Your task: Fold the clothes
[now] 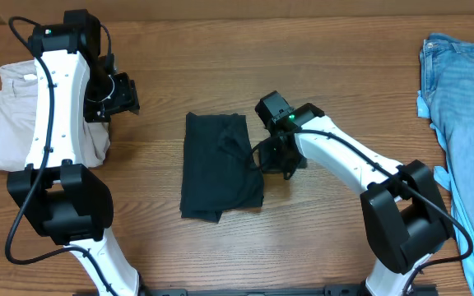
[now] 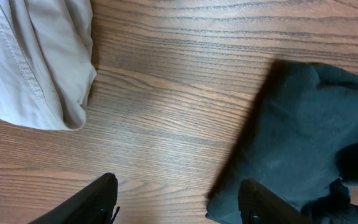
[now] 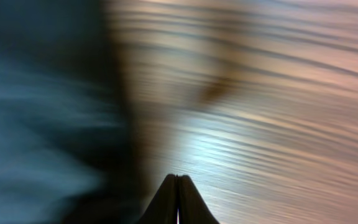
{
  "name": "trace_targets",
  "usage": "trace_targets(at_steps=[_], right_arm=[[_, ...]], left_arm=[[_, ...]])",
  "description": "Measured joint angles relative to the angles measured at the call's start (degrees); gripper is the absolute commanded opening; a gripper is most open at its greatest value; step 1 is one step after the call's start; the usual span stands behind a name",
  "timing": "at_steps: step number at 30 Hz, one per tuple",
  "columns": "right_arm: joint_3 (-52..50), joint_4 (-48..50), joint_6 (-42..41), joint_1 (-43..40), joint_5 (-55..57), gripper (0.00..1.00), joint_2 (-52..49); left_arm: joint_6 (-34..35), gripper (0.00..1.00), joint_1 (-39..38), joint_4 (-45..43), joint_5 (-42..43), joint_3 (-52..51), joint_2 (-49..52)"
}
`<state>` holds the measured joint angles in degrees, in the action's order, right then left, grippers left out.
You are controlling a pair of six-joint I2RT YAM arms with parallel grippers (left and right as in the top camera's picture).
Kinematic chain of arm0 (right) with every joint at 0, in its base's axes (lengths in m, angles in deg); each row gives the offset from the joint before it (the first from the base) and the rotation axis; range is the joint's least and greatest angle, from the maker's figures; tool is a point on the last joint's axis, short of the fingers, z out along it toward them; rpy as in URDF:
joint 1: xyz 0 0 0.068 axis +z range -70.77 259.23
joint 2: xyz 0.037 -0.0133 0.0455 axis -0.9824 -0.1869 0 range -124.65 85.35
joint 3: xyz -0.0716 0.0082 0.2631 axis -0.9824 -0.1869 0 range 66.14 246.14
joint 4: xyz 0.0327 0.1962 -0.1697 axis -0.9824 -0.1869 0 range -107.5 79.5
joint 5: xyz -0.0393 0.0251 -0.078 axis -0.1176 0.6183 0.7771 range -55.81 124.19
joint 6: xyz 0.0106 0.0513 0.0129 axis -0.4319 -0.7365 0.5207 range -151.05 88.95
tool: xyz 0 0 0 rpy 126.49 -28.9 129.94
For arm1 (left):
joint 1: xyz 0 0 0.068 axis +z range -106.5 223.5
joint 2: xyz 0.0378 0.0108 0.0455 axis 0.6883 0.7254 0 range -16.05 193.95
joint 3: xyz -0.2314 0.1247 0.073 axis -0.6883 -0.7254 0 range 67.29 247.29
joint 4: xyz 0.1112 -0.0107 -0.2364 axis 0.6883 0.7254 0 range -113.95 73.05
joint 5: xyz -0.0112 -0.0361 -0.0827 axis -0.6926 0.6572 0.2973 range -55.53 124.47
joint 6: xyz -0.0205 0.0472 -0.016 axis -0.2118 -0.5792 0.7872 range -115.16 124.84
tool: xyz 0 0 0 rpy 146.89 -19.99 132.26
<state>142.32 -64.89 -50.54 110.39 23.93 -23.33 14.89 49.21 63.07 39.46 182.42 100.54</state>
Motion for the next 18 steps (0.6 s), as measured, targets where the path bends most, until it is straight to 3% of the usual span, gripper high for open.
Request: trace_targets(at_steps=[3, 6, 12, 15, 18], right_arm=[[2.6, 9.6, 7.5, 3.1, -20.4, 0.04, 0.9], [2.6, 15.5, 6.3, 6.6, -23.2, 0.04, 1.5], [2.6, 23.5, 1.8, 9.0, -2.8, 0.04, -1.6], [2.6, 20.5, 1.5, 6.2, 12.5, 0.04, -4.5], [3.3, 13.7, 1.5, -0.5, 18.9, 0.04, -4.3]], left_arm=[[0.0, 0.68, 0.0, 0.0, 0.0, 0.0, 0.0], [0.0, 0.69, 0.0, -0.1, 0.0, 0.0, 0.0], [0.0, 0.69, 0.0, -0.2, 0.0, 0.0, 0.0], [0.0, 0.69, 0.0, 0.3, 0.0, 0.0, 0.0], [0.0, 0.71, 0.0, 0.5, 0.0, 0.0, 0.0]])
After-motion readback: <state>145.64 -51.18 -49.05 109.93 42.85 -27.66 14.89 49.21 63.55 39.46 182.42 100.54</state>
